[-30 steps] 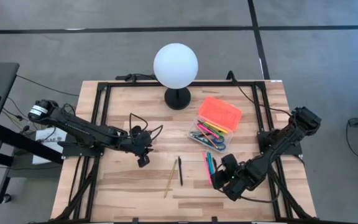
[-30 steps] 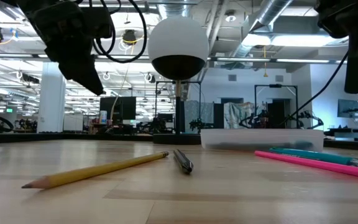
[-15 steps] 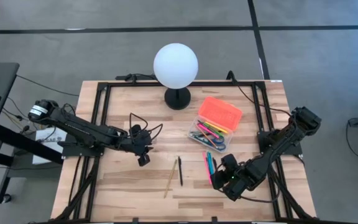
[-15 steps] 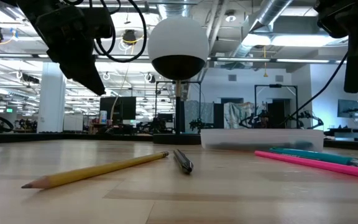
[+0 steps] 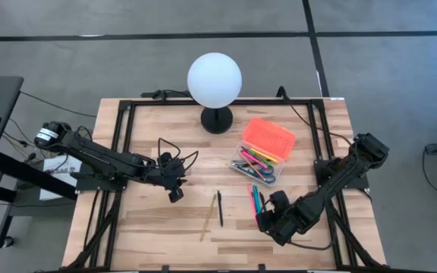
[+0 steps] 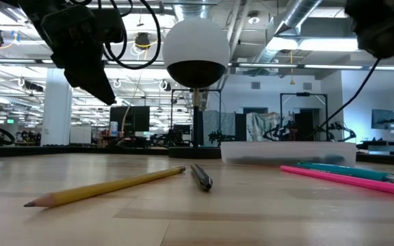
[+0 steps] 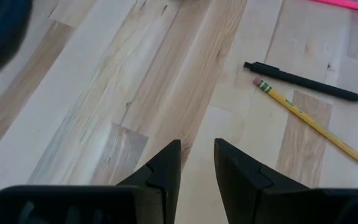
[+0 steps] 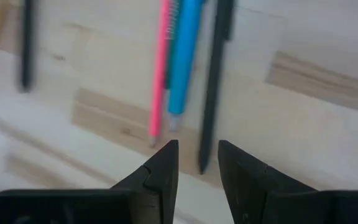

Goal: Pick & place school supplies into a supply box
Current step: Put the black pen into the orange supply box

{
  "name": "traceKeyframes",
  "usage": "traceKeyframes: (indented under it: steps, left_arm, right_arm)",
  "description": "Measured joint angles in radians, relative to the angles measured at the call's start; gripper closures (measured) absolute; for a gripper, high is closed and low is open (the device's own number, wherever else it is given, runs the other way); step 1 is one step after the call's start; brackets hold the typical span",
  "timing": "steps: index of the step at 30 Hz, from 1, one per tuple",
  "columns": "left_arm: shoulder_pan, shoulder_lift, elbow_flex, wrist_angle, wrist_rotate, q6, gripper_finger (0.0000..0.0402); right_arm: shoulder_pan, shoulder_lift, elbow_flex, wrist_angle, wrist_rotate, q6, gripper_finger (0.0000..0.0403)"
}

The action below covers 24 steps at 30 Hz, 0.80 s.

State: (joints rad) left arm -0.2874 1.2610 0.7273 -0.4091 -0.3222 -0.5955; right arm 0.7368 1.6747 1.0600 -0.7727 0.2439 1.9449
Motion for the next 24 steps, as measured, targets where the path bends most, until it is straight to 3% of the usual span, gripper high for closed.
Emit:
traceKeyframes:
  steps: [11,24]
  left_arm:
    - [0.007,0.0,0.0,0.008,-0.006,0.01,0.0313]
    - [0.027,0.0,0.0,0.004,0.003,0.011,0.0313]
  right_arm:
    - [-0.03,0.1,0.0,0.021,-0.008,0.018,0.0296]
    - [-0.093,0.133,0.0,0.018,-0.029,-0.095,0.0296]
